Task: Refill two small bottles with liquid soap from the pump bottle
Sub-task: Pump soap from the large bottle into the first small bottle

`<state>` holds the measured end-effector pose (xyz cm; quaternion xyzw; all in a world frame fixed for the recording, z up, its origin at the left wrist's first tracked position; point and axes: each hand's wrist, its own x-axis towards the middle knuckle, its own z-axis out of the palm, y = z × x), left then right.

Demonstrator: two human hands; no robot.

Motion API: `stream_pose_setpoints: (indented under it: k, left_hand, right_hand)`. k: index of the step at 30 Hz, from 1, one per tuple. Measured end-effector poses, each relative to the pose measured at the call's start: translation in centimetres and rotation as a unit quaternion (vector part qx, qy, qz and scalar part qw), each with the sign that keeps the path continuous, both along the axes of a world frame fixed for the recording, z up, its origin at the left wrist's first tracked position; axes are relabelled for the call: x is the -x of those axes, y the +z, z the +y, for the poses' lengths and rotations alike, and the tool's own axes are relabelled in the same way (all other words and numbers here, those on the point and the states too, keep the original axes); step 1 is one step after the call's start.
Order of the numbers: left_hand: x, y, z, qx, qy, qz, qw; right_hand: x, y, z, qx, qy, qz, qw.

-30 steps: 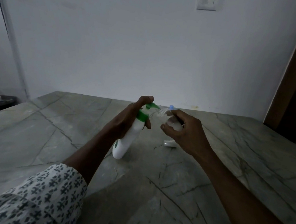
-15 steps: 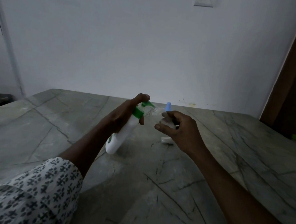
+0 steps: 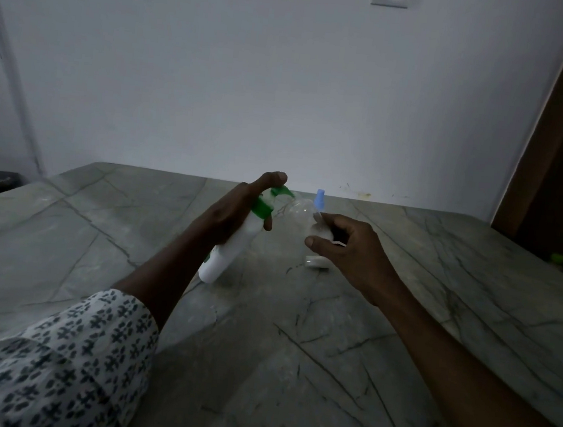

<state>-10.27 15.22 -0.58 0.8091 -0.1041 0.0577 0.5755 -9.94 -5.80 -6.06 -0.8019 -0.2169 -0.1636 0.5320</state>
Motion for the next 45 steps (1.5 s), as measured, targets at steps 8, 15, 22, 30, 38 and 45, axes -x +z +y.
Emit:
stream_pose_setpoints:
  k: [8,15,22,30,38,45]
  left_hand:
    - [-0.5,-0.3,0.0,-0.007,0.004,0.006,1.000]
    - [-0.6,-0.3,0.2,-0.032,-0.011,0.002,0.999]
    - [-0.1,-0.3,0.1,0.001,-0.010,-0.009,1.000]
    - [-0.2,-0.4,-0.1,-0.012,-0.004,-0.026,1.000]
    - [-0.1,-0.3,-0.4,-0.020,-0.001,-0.016,1.000]
    - [-0.4,-0.6,-0.1,-0.016,0.001,-0.023,1.000]
  right_hand:
    - [-0.1,0.0,-1.0,-0.008,-0.012,0.008,1.000]
    - [0.0,-0.4,-0.4,-0.013,-0.013,0.003,1.000]
    - [0.4,-0.5,0.1,-0.012,-0.013,-0.018,1.000]
    - [0.4,-0.6,0.2,0.010,-0.025,-0.022,0.999]
    - [0.5,-0.7,0.2,0.015,-0.039,-0.030,0.999]
    - [0.4,-0.7,0.3,0.025,-0.035,-0.030,0.999]
